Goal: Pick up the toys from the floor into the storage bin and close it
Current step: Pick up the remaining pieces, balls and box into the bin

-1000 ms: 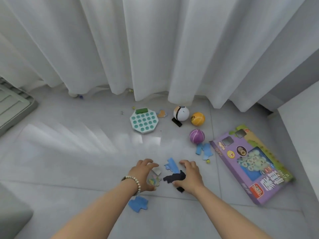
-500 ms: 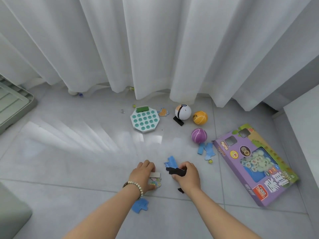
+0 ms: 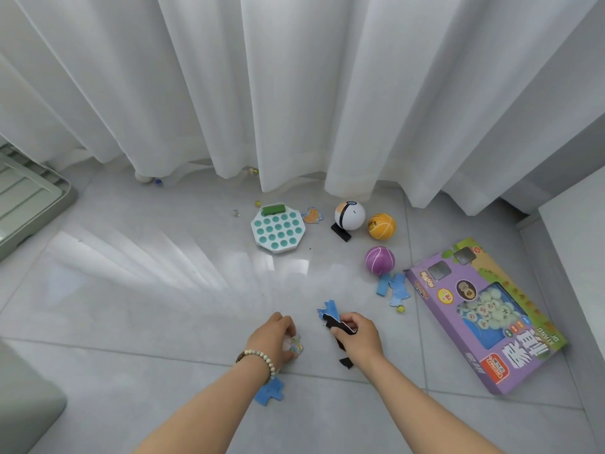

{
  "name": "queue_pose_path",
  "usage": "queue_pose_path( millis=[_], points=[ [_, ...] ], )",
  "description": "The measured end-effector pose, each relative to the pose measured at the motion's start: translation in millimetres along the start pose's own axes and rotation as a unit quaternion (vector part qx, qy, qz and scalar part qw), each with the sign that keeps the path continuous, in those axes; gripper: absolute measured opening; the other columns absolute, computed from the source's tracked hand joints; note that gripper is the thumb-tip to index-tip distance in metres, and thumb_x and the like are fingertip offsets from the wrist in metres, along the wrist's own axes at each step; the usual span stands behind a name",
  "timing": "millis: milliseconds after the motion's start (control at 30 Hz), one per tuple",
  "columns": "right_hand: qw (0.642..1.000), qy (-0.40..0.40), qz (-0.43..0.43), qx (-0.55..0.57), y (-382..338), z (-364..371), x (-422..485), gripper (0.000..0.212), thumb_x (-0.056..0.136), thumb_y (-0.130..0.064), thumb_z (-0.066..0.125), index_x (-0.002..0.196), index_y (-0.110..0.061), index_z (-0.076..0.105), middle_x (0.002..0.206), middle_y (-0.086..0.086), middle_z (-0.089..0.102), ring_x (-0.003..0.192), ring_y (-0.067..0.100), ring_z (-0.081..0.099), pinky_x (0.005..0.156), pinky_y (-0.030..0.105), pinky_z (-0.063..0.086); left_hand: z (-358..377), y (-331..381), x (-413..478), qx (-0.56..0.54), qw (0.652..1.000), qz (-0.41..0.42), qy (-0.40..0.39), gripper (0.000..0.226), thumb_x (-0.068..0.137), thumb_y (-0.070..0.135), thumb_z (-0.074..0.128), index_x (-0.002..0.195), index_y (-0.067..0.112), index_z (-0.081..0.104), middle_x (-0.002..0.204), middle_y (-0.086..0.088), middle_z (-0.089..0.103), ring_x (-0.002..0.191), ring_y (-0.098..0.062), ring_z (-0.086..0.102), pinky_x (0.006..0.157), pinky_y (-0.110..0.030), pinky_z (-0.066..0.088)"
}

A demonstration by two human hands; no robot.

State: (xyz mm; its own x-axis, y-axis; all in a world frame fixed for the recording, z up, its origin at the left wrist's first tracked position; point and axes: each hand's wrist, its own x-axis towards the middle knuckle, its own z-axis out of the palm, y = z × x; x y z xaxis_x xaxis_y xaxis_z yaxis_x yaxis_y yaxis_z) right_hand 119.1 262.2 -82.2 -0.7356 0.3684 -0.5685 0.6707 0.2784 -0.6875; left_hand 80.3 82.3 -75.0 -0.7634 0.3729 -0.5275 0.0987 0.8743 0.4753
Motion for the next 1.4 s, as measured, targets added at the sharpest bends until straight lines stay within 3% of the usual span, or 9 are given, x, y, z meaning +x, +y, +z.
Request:
queue_pose_path(
  millis=[267,333,400,567,767,933,1067,1267,1400],
  points=[
    [0.996,0.002,0.039,0.084,-3,-7,-2,0.008,0.083,-0.013,0.069,0.087,-0.017,0.064,0.087,0.002,0.066,0.077,0.017,0.061,0.067,0.023,0.049,0,-4,0,-0.010,1.000,-0.017,-0.020,0.028,0.083,0.029,0.065,0.106,0.019,0.052,0.090,0.007,0.046,0.080,-0.011,0.046,0.072,-0.018,0.039],
    [0.992,0.004,0.055,0.118,-5,-9,-3,0.010,0.082,-0.017,0.071,0.090,-0.013,0.066,0.090,0.006,0.068,0.080,0.019,0.063,0.070,0.030,0.051,-1,-6,-1,-0.028,0.999,-0.028,-0.025,0.017,0.084,0.031,0.064,0.082,0.019,0.053,0.074,0.006,0.042,0.070,-0.011,0.043,0.063,-0.016,0.036],
    [0.984,0.002,0.069,0.166,-12,-11,-5,0.016,0.081,-0.020,0.072,0.090,-0.008,0.067,0.091,0.009,0.071,0.080,0.019,0.064,0.072,0.031,0.052,0,-8,-2,-0.165,0.984,-0.069,0.007,0.035,0.083,0.032,0.067,0.063,0.018,0.042,0.062,0.003,0.040,0.056,-0.010,0.040,0.053,-0.017,0.038],
    [0.971,-0.080,0.044,0.219,-54,-7,-17,0.016,0.086,-0.021,0.067,0.093,-0.007,0.066,0.080,0.003,0.070,0.070,0.012,0.064,0.062,0.019,0.051,-29,8,0,-0.536,0.821,-0.175,0.092,0.031,0.092,0.031,0.056,0.080,0.003,0.052,0.077,-0.016,0.061,0.056,-0.020,0.064,0.050,-0.025,0.056],
    [0.976,-0.084,-0.014,0.203,-86,19,-24,0.020,0.081,-0.022,0.072,0.091,-0.006,0.065,0.088,0.007,0.069,0.078,0.018,0.063,0.068,0.026,0.053,-50,18,-3,-0.699,0.695,-0.159,0.053,0.028,0.098,0.031,0.043,0.099,0.005,0.055,0.100,-0.017,0.066,0.083,-0.026,0.068,0.057,-0.025,0.058],
    [0.966,-0.060,0.022,0.252,-87,33,-26,0.023,0.078,-0.016,0.075,0.094,-0.006,0.061,0.079,0.009,0.067,0.066,0.015,0.061,0.059,0.023,0.052,-52,16,-2,-0.684,0.715,-0.145,-0.014,0.041,0.096,0.043,0.042,0.111,0.010,0.060,0.104,-0.017,0.068,0.082,-0.028,0.067,0.057,-0.030,0.054],
    [0.969,-0.061,-0.001,0.241,-89,37,-32,0.012,0.088,-0.020,0.064,0.086,-0.008,0.063,0.072,0.004,0.063,0.060,0.013,0.057,0.057,0.021,0.050,-55,9,-9,-0.700,0.699,-0.148,-0.016,0.032,0.091,0.022,0.059,0.116,0.002,0.058,0.100,-0.015,0.067,0.082,-0.023,0.066,0.063,-0.031,0.059],
    [0.988,-0.075,-0.023,0.131,-65,32,-33,0.005,0.085,-0.019,0.067,0.088,-0.015,0.066,0.081,0.003,0.061,0.067,0.011,0.055,0.059,0.019,0.046,-62,-25,-24,-0.690,0.700,-0.183,0.026,0.031,0.088,0.012,0.063,0.116,0.001,0.056,0.094,-0.011,0.067,0.083,-0.019,0.066,0.058,-0.024,0.058],
    [0.975,-0.197,-0.057,-0.089,-23,48,-49,0.030,0.072,-0.019,0.079,0.095,-0.025,0.061,0.094,-0.006,0.055,0.074,0.002,0.049,0.066,0.007,0.042,-55,-57,-43,-0.676,0.703,-0.217,0.039,0.028,0.088,0.010,0.062,0.114,0.001,0.055,0.092,-0.010,0.066,0.081,-0.019,0.065,0.061,-0.025,0.059]
  ],
)
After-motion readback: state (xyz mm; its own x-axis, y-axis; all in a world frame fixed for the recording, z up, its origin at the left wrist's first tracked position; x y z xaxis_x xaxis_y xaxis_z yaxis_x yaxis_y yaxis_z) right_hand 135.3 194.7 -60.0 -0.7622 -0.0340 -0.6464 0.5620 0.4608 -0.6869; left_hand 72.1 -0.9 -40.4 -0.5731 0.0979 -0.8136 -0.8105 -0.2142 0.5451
